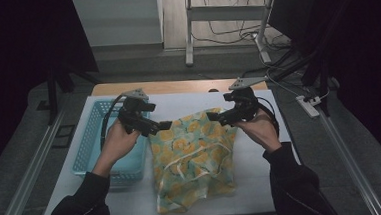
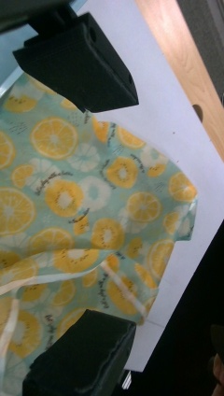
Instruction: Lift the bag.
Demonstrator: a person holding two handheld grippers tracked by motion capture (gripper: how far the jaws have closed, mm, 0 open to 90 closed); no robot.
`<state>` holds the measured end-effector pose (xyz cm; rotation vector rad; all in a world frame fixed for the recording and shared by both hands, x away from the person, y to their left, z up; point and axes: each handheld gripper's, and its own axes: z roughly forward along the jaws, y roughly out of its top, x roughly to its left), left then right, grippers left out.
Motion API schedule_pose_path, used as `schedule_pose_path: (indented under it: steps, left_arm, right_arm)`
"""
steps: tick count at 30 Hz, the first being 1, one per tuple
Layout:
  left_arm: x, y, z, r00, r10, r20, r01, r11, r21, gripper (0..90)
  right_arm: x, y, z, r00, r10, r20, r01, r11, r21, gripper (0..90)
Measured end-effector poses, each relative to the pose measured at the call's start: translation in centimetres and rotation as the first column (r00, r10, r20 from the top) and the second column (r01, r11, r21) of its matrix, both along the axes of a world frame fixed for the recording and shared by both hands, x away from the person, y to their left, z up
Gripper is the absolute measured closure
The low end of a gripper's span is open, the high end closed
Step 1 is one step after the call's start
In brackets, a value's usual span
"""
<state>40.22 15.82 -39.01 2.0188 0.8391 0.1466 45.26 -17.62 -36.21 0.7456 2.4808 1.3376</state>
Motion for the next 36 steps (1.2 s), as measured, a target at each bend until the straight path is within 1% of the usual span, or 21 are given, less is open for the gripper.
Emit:
schedule_pose_path:
  steps: [6,8,11,15,19,24,29,36]
  left_arm:
    - [-1.4,0.9,-1.1,0.9999,0.010,-0.007,-0.010,0.9999,-0.014,0.0]
    - [-1.8,1.1,-1.4,0.9999,0.012,-0.004,-0.012,0.9998,-0.017,0.0]
    - [-2.6,1.5,-2.1,0.9998,0.018,-0.004,-0.018,0.9996,-0.021,0.0]
    - [-3.5,2.1,-2.8,0.9994,0.033,-0.012,-0.033,0.9990,-0.029,0.0]
    - [-4.4,2.6,-3.5,0.9983,0.058,-0.012,-0.058,0.9981,-0.022,0.0]
    - [-5.7,3.2,-4.4,0.9969,0.075,-0.026,-0.075,0.9971,-0.015,0.0]
    - [-7.0,3.9,-5.5,0.9939,0.106,-0.028,-0.106,0.9943,-0.004,0.0]
    - [-9.1,4.8,-6.7,0.9903,0.135,-0.033,-0.135,0.9908,0.009,0.0]
  right_arm:
    - [-0.8,-1.0,-1.2,1.0000,-0.007,-0.007,0.007,1.000,-0.020,0.0]
    - [-1.0,-1.3,-1.7,0.9999,-0.012,-0.008,0.012,1.000,-0.008,0.0]
    - [-1.4,-1.8,-2.3,0.9999,-0.015,-0.008,0.015,1.000,-0.016,0.0]
    - [-2.0,-2.4,-3.0,0.9994,-0.025,-0.024,0.024,1.000,-0.013,0.0]
    - [-2.8,-3.1,-3.8,0.9988,-0.035,-0.035,0.034,0.999,-0.014,0.0]
    - [-4.0,-3.8,-4.7,0.9984,-0.046,-0.033,0.045,0.999,-0.015,0.0]
    - [-5.2,-4.6,-5.2,0.9980,-0.060,-0.022,0.060,0.998,-0.001,0.0]
    - [-7.1,-5.8,-6.2,0.9975,-0.065,-0.026,0.065,0.998,-0.004,0.0]
